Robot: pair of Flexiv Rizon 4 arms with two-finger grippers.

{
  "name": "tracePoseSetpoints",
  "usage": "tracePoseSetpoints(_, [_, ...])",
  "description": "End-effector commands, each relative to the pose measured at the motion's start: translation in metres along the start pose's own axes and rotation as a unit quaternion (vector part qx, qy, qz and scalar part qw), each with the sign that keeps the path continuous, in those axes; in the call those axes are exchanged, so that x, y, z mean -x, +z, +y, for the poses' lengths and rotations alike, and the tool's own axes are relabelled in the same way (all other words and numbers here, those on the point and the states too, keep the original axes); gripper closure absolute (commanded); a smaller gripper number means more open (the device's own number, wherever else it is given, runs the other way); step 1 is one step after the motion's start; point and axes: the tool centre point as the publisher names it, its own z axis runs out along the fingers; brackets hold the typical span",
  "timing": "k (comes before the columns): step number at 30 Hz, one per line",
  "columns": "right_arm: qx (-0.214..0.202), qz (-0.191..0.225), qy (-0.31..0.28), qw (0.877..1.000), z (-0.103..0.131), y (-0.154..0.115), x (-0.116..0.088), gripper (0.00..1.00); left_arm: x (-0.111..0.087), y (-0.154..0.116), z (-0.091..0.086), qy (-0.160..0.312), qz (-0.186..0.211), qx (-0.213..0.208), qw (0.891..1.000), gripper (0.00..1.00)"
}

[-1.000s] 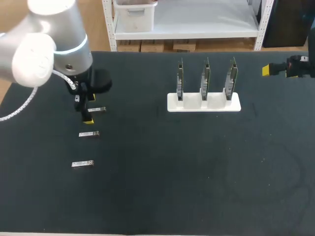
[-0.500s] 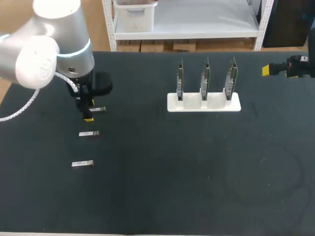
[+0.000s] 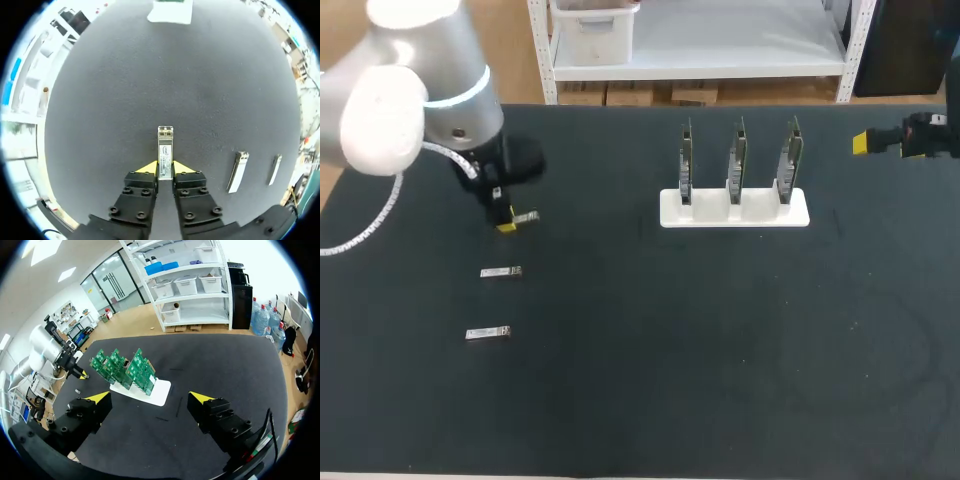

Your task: Pick up the optical module with the left hand, and insert it into the network port with the right hand.

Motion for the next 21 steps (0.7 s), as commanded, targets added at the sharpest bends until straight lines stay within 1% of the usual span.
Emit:
tracePoseSetpoints(1, [-0.001,-0.001,0.000,1.000,0.001,0.000,0.000,0.00,-0.003,-0.017,0.010,-0.026,-0.042,-0.003,0.999,1.00])
tracePoseSetpoints(2, [-0.001,-0.001,0.000,1.000,0.001,0.000,0.000,0.00,0.000,-0.026,0.017,-0.053,-0.067,-0.005,0.996,1.00])
tracePoseSetpoints(3, [-0.001,-0.001,0.000,1.000,0.001,0.000,0.000,0.00,0.001,-0.030,0.020,-0.064,-0.081,-0.006,0.995,1.00])
tracePoseSetpoints(5, [-0.001,-0.001,0.000,1.000,0.001,0.000,0.000,0.00,0.007,-0.049,0.035,-0.115,-0.131,-0.004,0.985,1.00])
tracePoseSetpoints(6, [-0.001,-0.001,0.000,1.000,0.001,0.000,0.000,0.00,0.009,-0.059,0.040,-0.135,-0.158,-0.003,0.978,1.00])
tracePoseSetpoints(7, [-0.001,-0.001,0.000,1.000,0.001,0.000,0.000,0.00,0.012,-0.068,0.047,-0.162,-0.185,0.003,0.969,1.00])
tracePoseSetpoints(8, [-0.001,-0.001,0.000,1.000,0.001,0.000,0.000,0.00,0.015,-0.077,0.053,-0.177,-0.209,0.003,0.962,1.00])
tracePoseSetpoints(9, [-0.001,-0.001,0.000,1.000,0.001,0.000,0.000,0.00,0.018,-0.087,0.057,-0.187,-0.232,0.016,0.954,1.00])
tracePoseSetpoints(11, [-0.001,-0.001,0.000,1.000,0.001,0.000,0.000,0.00,0.026,-0.103,0.064,-0.206,-0.268,0.024,0.941,1.00])
tracePoseSetpoints(15, [-0.001,-0.001,0.000,1.000,0.001,0.000,0.000,0.00,0.046,-0.128,0.072,-0.213,-0.324,0.047,0.921,1.00])
tracePoseSetpoints(17, [-0.001,-0.001,0.000,1.000,0.001,0.000,0.000,0.00,0.056,-0.139,0.073,-0.201,-0.347,0.061,0.914,1.00])
tracePoseSetpoints(18, [-0.001,-0.001,0.000,1.000,0.001,0.000,0.000,0.00,0.062,-0.145,0.073,-0.194,-0.360,0.060,0.911,1.00])
tracePoseSetpoints(21, [-0.001,-0.001,0.000,1.000,0.001,0.000,0.000,0.00,0.085,-0.159,0.067,-0.151,-0.378,0.074,0.911,1.00])
